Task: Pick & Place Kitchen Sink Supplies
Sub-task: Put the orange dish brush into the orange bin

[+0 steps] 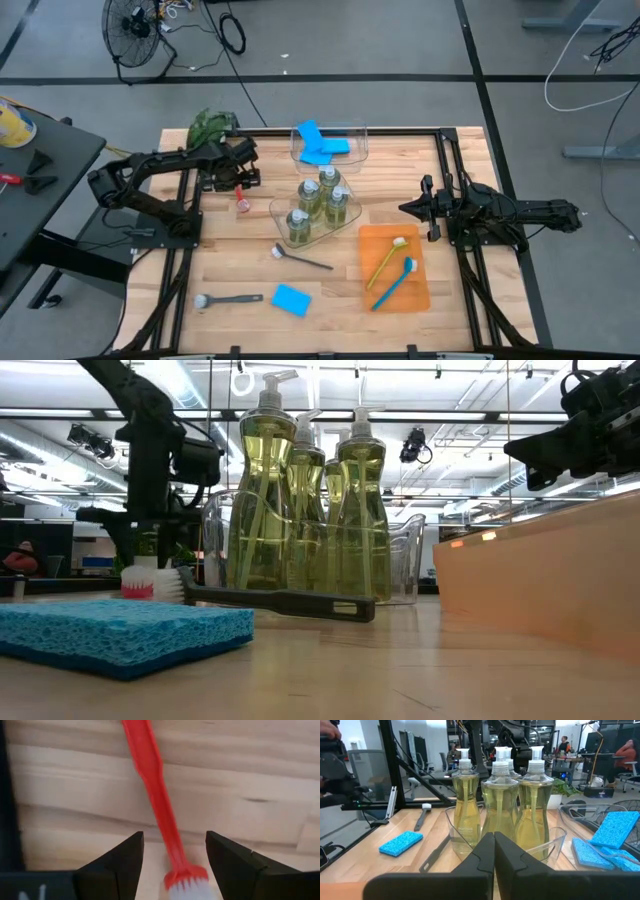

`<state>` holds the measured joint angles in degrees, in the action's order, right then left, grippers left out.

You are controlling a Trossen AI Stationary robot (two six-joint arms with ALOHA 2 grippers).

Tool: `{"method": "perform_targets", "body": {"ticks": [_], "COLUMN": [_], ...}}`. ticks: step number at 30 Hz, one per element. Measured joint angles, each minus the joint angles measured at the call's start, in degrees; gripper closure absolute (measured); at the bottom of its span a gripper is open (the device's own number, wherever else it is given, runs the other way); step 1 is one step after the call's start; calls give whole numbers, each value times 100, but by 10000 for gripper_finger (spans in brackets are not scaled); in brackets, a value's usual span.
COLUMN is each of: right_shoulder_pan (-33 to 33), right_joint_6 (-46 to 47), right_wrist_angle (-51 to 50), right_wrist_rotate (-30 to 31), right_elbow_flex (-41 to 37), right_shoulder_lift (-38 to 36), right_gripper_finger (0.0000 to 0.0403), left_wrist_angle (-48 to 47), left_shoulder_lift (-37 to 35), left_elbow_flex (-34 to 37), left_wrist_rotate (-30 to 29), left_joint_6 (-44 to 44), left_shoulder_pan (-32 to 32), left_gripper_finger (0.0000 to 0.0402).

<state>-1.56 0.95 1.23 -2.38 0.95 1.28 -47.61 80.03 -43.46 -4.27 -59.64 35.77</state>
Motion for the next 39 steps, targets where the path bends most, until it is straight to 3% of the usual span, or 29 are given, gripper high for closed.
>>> {"method": "perform_targets", "body": {"ticks": [14,29,39], "right_shoulder_pan": [0,0,0], "right_joint_6": [1,1,2], "right_wrist_angle": [0,0,1], "right_wrist_rotate": [-1,-1,-2], "right_elbow_flex": [0,0,0], "right_shoulder_lift": [-1,0,0], "right_gripper_finger": [396,396,396], "left_wrist_angle": [891,946,628], "left_shoulder_lift": [9,22,15], "left_elbow_flex": [726,902,489], "left_wrist_rotate": [-254,-197,-59], "left_joint_6": [-398,-376,49], "left_shoulder_pan": [0,0,-2], "left_gripper_finger": [194,343,334]}}
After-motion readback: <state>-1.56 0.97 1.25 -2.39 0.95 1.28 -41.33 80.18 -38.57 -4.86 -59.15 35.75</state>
